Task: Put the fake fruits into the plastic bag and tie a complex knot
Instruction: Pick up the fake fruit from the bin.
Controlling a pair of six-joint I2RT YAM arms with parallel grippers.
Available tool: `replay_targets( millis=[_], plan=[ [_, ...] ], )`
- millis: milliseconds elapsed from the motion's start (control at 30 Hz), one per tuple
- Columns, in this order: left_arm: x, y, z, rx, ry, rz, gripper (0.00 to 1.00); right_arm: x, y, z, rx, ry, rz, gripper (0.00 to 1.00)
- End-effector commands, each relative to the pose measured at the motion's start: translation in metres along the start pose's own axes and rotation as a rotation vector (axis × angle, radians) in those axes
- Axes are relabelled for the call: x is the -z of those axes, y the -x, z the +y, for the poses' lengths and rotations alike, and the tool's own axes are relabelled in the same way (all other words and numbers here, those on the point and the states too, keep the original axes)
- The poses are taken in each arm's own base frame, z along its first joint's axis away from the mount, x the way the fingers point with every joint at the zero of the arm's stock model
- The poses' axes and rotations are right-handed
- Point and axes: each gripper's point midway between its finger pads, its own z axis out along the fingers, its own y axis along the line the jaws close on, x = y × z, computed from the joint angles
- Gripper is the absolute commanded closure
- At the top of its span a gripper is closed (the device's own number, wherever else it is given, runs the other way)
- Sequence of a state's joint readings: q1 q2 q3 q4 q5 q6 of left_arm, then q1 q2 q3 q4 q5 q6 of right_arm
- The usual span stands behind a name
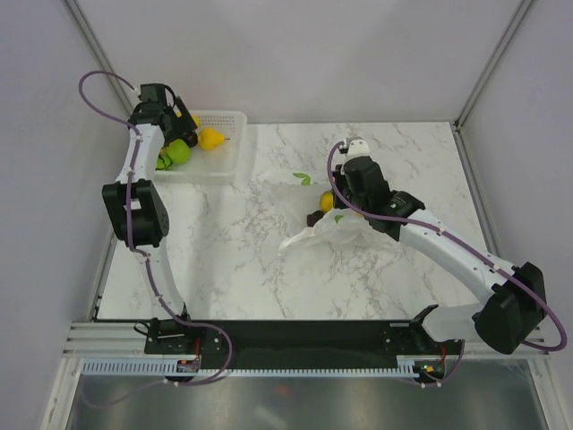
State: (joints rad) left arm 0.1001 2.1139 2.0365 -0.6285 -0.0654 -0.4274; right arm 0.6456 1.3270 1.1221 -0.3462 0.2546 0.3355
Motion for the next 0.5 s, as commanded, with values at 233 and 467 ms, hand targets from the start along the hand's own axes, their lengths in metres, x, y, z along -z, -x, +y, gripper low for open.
replay_targets(
  millis=[233,467],
  plan=[
    [-0.07,-0.04,0.059,-0.238,0.23,0.123,0.0,0.005,0.01,0.004,-0.005,0.041,-0.055,1.0],
    [-0.083,-0.029,0.074,-0.263,0.32,0.081,0.0,0.003,0.007,0.005,-0.005,0.044,-0.046,1.0]
  ],
)
